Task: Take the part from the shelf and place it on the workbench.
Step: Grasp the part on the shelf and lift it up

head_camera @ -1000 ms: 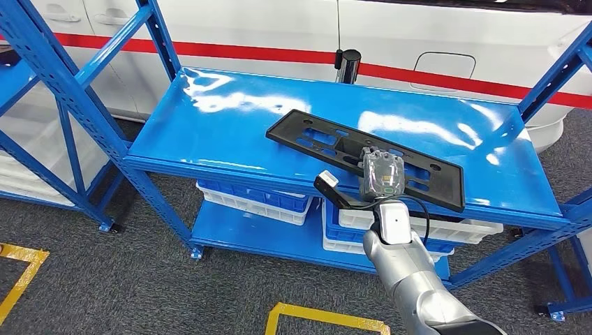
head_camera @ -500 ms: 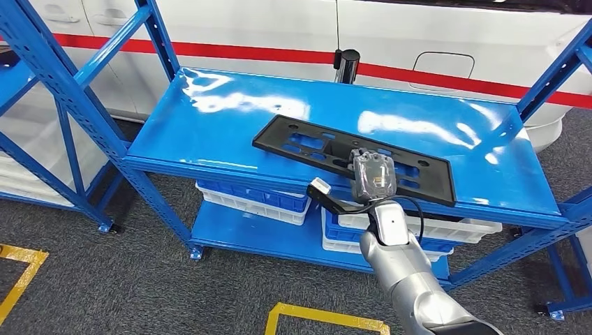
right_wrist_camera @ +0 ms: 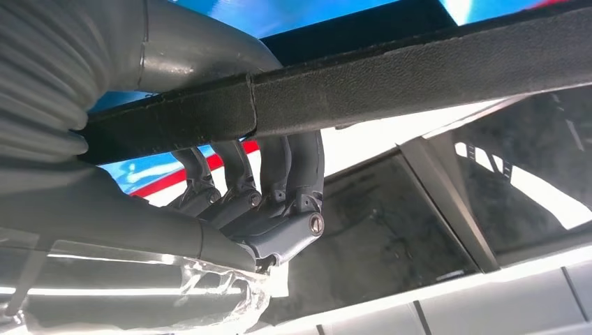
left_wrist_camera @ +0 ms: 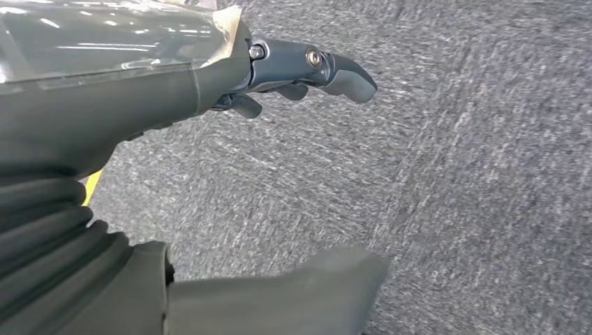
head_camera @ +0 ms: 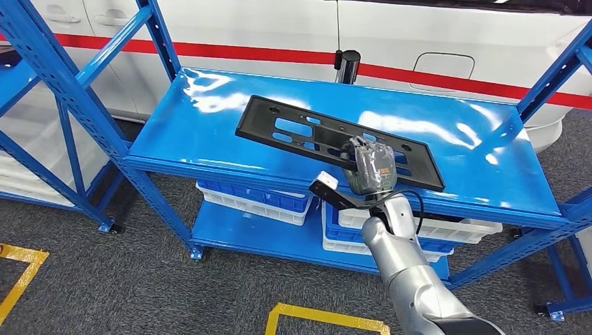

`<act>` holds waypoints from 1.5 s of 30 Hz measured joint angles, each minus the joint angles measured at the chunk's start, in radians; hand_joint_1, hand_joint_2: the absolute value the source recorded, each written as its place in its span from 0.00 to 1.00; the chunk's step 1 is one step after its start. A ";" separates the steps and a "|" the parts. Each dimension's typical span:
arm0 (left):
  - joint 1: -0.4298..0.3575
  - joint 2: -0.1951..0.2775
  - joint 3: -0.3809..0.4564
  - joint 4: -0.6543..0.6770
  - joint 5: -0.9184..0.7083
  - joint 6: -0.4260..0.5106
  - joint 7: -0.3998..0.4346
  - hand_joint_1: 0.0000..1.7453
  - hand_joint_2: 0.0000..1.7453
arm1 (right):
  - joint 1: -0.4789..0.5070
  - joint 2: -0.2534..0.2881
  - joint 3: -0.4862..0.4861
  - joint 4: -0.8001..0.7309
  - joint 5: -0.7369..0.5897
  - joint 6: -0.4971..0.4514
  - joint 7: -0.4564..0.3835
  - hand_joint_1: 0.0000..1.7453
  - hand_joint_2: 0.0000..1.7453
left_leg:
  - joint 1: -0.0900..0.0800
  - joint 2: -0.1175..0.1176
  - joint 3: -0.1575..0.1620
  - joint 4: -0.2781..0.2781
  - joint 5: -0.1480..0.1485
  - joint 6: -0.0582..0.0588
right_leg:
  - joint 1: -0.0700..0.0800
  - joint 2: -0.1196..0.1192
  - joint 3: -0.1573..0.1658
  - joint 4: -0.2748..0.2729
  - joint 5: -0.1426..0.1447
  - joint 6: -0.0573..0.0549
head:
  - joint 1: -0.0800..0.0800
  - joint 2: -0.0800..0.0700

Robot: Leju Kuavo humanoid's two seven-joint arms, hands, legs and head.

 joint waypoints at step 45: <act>0.009 -0.042 -0.141 0.000 -0.011 -0.135 0.127 0.00 1.00 | 0.345 -0.554 0.250 -1.184 -1.292 0.558 0.029 1.00 1.00 | -0.001 -0.002 -0.003 0.001 -0.002 0.002 | -0.001 -0.002 -0.003 -0.001 -0.001 0.001 | 0.000 0.000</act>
